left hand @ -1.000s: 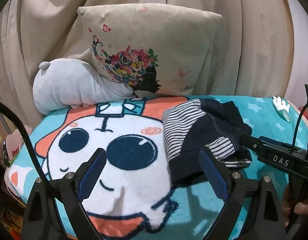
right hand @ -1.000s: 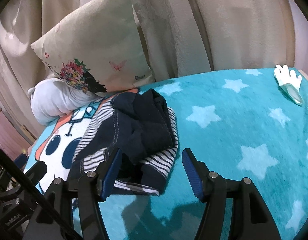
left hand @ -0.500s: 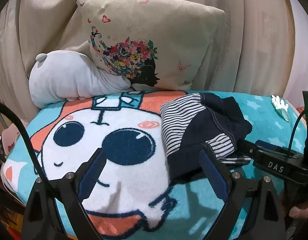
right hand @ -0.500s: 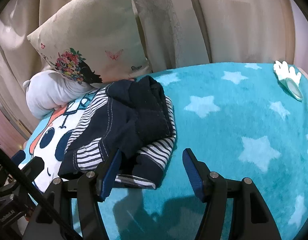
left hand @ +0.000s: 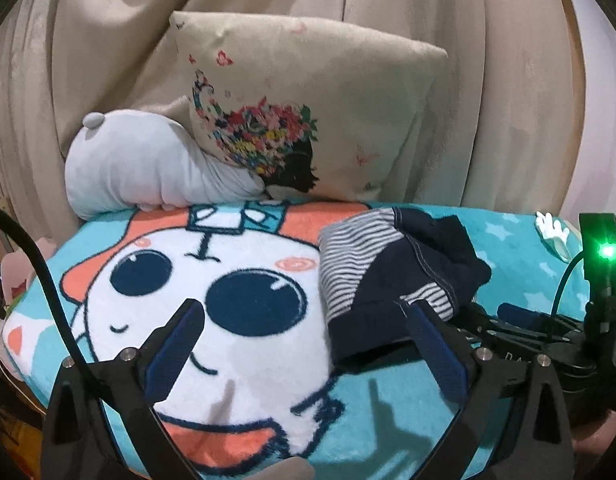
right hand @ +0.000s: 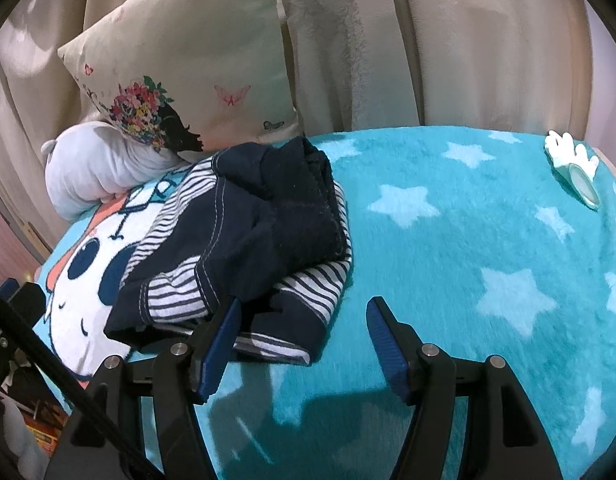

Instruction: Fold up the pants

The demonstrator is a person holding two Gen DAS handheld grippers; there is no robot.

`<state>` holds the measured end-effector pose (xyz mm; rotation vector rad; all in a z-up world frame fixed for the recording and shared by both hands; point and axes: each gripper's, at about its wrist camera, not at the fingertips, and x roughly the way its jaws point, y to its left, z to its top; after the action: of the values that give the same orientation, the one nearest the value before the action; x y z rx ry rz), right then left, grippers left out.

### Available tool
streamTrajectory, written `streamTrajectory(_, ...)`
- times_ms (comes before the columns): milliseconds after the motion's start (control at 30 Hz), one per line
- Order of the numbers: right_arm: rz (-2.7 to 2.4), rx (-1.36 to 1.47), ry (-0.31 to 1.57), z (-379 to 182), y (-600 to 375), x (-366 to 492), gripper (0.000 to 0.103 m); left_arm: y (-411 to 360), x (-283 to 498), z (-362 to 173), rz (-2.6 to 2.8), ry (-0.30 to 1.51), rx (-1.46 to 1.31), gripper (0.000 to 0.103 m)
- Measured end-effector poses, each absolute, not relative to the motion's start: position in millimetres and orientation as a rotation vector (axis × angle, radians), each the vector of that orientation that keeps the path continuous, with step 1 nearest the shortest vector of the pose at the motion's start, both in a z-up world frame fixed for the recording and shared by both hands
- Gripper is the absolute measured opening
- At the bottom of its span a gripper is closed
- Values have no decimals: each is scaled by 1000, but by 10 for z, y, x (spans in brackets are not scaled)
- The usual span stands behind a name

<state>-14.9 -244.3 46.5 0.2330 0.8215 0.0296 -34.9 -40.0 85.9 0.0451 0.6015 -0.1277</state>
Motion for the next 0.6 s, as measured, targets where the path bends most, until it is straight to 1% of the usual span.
streamTrajectory(600,4,164,836,448,-2332,-180,71,-392,-281,735,-134,677,26,101)
